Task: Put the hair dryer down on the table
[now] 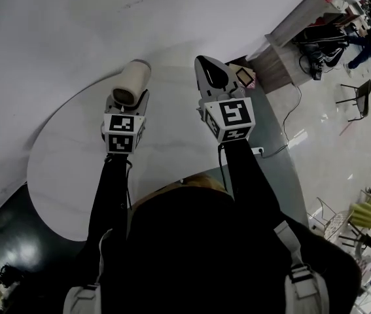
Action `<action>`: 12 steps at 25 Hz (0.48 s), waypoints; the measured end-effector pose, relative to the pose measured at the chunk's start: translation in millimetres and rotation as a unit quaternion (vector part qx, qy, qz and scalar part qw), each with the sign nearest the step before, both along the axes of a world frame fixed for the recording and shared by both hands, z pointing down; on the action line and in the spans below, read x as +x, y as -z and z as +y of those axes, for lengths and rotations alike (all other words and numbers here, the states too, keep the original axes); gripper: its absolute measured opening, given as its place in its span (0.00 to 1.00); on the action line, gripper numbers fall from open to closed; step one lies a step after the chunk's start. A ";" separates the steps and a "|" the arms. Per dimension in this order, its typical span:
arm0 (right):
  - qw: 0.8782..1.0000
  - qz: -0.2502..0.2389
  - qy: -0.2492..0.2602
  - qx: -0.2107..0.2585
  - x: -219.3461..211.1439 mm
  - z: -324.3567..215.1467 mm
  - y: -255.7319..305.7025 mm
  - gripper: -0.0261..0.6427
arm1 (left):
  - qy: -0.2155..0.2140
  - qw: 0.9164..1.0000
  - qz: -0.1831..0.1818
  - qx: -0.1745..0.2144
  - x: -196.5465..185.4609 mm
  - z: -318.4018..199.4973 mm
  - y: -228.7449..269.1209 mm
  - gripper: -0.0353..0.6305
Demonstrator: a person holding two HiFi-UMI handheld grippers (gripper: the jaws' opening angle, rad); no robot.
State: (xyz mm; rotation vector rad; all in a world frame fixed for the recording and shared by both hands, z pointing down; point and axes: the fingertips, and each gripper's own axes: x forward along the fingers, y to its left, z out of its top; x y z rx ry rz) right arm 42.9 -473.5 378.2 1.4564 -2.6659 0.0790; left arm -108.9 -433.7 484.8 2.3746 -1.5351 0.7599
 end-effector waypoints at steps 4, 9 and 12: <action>1.000 -0.005 0.006 -0.010 12.1 -17.3 -10.7 0.08 | -0.015 0.999 -0.028 -0.041 18.4 -7.9 -33.8 0.37; 1.000 -0.007 0.017 -0.019 15.4 -32.5 -26.4 0.08 | -0.017 0.993 -0.070 -0.094 23.9 -12.5 -78.1 0.37; 0.999 -0.012 0.023 -0.027 13.4 -35.3 -34.8 0.08 | -0.027 0.989 -0.091 -0.113 26.4 -12.6 -92.7 0.37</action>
